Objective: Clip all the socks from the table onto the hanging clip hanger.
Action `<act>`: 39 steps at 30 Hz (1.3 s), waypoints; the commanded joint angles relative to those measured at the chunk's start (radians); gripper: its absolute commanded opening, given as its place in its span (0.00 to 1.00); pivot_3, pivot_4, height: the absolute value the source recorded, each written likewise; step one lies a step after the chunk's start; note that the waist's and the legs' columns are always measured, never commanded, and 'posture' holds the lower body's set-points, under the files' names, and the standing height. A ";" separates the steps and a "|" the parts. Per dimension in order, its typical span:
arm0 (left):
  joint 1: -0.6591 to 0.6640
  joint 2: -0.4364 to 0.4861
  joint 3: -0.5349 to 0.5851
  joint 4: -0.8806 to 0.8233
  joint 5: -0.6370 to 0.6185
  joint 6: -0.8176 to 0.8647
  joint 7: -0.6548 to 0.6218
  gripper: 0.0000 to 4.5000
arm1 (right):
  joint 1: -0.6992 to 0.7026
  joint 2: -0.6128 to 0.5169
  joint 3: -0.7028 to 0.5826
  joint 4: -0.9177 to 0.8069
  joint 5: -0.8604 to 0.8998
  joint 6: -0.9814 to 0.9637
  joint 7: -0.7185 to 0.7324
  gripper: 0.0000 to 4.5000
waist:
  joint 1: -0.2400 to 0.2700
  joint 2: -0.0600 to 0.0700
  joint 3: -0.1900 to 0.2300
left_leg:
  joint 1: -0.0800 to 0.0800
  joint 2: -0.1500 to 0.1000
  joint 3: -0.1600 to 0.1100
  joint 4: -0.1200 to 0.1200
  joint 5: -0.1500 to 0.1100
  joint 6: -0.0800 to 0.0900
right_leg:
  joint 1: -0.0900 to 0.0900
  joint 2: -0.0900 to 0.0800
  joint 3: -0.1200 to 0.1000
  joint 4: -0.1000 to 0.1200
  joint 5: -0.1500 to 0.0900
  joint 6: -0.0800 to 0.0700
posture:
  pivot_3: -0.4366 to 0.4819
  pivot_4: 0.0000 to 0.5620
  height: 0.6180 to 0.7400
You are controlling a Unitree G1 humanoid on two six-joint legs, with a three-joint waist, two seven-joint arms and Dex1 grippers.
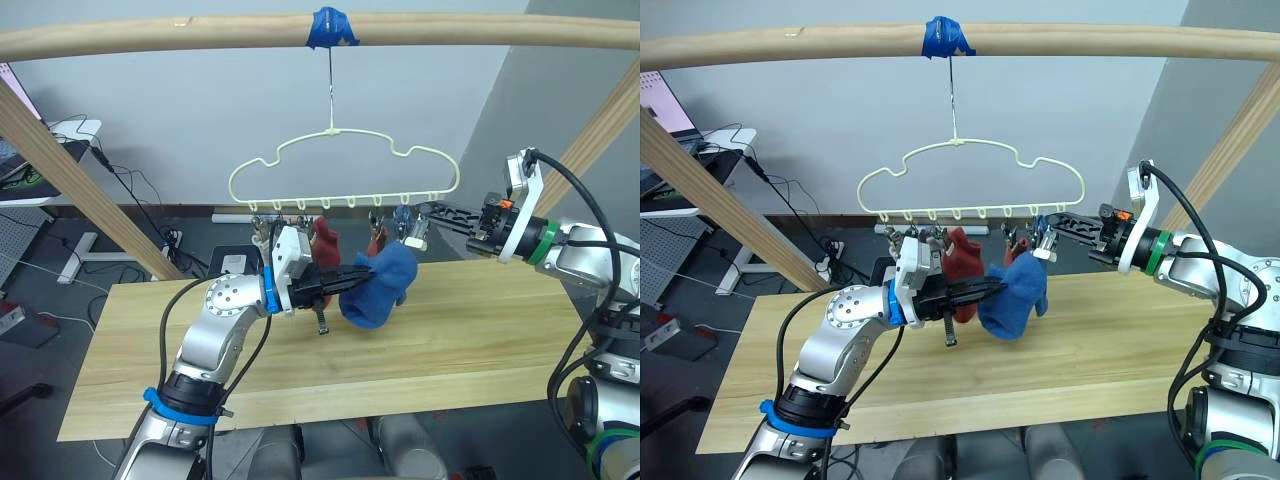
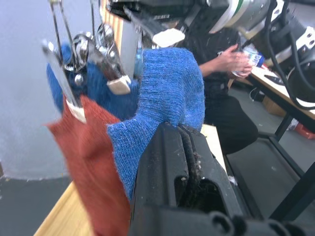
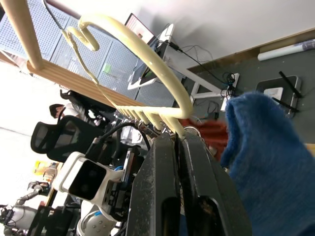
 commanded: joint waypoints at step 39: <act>-0.091 -0.040 -0.010 0.056 -0.006 0.059 0.050 0.20 | 0.225 -0.226 0.069 -0.243 -0.160 -0.135 0.193 1.00 | 0.022 -0.001 0.001 | -0.001 0.000 0.000 0.000 0.000 0.000 | 0.000 0.000 0.000 -0.001 0.000 0.000 | 0.24 0.38 1.00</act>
